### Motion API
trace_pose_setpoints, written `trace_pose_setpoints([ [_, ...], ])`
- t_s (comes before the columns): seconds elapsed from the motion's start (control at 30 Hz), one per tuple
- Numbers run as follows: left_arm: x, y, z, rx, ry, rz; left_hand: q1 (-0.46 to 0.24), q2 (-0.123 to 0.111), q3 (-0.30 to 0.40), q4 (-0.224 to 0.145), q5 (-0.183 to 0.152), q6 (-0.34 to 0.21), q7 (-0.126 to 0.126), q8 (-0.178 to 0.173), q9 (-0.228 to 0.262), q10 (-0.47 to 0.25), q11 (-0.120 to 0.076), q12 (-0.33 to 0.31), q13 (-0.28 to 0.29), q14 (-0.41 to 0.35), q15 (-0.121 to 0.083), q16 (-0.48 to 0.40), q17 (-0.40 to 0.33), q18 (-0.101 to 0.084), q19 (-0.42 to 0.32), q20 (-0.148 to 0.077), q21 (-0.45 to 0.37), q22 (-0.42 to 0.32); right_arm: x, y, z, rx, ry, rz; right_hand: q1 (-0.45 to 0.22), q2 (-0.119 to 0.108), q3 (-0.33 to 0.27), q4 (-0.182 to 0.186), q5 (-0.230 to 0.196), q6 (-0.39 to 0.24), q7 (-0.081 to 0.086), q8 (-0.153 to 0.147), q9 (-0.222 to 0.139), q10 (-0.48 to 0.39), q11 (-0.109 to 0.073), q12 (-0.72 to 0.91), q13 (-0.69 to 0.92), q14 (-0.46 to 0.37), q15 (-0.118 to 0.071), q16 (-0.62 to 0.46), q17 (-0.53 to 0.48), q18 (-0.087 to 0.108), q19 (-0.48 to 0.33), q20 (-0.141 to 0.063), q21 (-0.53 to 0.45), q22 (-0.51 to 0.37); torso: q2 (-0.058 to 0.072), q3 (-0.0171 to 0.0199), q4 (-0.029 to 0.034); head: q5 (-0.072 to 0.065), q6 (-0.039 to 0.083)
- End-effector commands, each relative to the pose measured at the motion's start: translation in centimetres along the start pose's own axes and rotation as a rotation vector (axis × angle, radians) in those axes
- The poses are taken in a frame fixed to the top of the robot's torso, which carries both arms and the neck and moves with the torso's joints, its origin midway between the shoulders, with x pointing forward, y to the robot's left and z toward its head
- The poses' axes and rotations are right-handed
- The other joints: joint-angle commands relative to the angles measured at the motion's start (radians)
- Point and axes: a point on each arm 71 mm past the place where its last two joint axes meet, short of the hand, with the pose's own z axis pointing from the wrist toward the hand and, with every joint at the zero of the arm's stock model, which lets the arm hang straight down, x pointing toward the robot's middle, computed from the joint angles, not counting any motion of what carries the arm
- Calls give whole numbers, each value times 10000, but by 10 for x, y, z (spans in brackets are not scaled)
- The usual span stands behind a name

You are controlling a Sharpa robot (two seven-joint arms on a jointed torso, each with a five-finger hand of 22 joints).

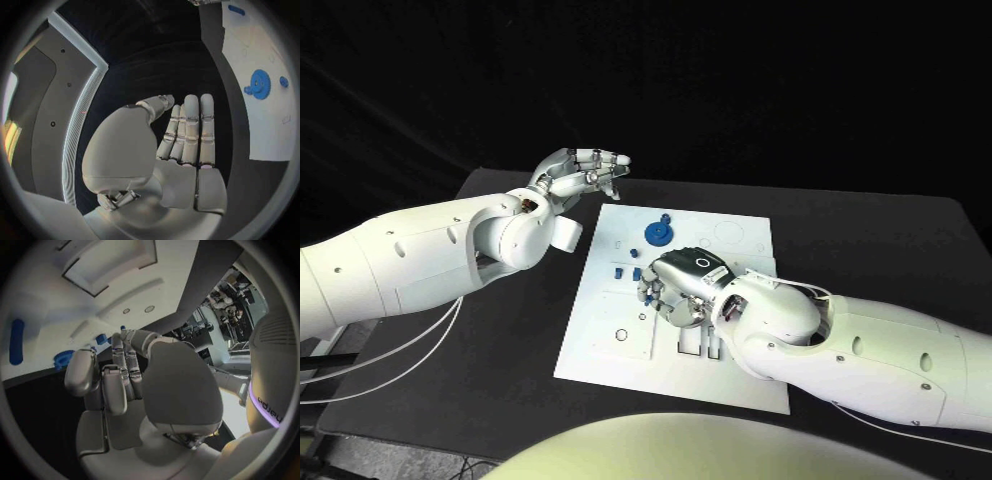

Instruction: Assemble the parts on the task board

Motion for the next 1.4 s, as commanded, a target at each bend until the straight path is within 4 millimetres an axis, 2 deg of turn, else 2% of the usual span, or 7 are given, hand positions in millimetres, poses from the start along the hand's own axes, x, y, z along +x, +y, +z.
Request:
trace_pose_setpoints([
  [0.03, 4, -1, 1, 38, 236, -65, 76, -16, -19, -56, 55, -73, -5, -72, -11, -70, -8, -62, -14, 22, 48, -53, -13, 131, 36, 19, -17, 10, 6, 2, 1, -153, 186, 63, -75, 8, 54, -21, 67, 45, 52, 21, 13, 440, -386, 42, 6, 456, -85, -9, -4, -153, -17, 1, -39, 479, 6, 2, 11, 59, -10],
  [0.1, 4, -1, 1, 37, 242, -65, 72, -20, -22, -57, 54, -83, 0, -77, -15, -81, -3, -76, -25, 21, 52, -54, -14, 130, 34, 22, -16, 10, 8, 2, 2, -158, 216, 93, -75, 8, 54, -21, 67, 45, 52, 21, 13, 440, -386, 42, 6, 456, -85, -9, -4, -153, -17, 1, -39, 479, 6, 2, 7, 82, -18],
  [0.13, 4, 0, 1, 35, 243, -65, 72, -20, -22, -57, 54, -83, 0, -77, -15, -81, -3, -76, -25, 21, 52, -54, -14, 130, 34, 22, -16, 10, 9, 3, 2, -160, 235, 112, -118, 234, -25, -111, -1662, -16, 54, 51, 93, 412, -310, -32, 2, 459, -125, -3, -5, -121, -22, -56, -52, 486, 5, 1, 5, 96, -21],
  [0.37, 5, 0, 1, 27, 260, -67, 72, -21, -23, -59, 54, -89, 2, -80, -17, -88, 0, -86, -33, 20, 54, -55, -14, 130, 32, 24, -16, 10, 17, 5, 4, -184, 367, 220, -118, 234, -25, -111, -1662, -16, 54, 51, 93, 412, -310, -32, 2, 459, -125, -3, -5, -121, -22, -56, -52, 486, 15, 4, 6, 147, -54],
  [0.4, 5, 0, 1, 26, 266, -68, 72, -21, -23, -59, 54, -89, 2, -80, -17, -88, 0, -86, -33, 20, 54, -55, -14, 130, 32, 24, -16, 10, 18, 5, 4, -183, 384, 228, -161, 182, -58, -204, -1552, 20, 62, 88, 137, 446, -400, -42, 17, 460, -92, -3, -10, -150, -35, 2, -90, 473, 16, 1, 9, 149, -59],
  [1.4, 3, 0, 2, 29, 229, 21, 70, -24, -28, -63, 54, -94, 6, -81, -22, -94, 7, -106, -55, 17, 61, -57, -16, 129, 23, 32, -16, 11, 23, 0, 2, -64, 544, 231, -183, 189, -56, -238, -1509, 7, 65, 89, 151, 447, -396, -56, 20, 459, -86, -5, -18, -153, -31, 6, -89, 478, 8, 11, 2, 148, -76],
])
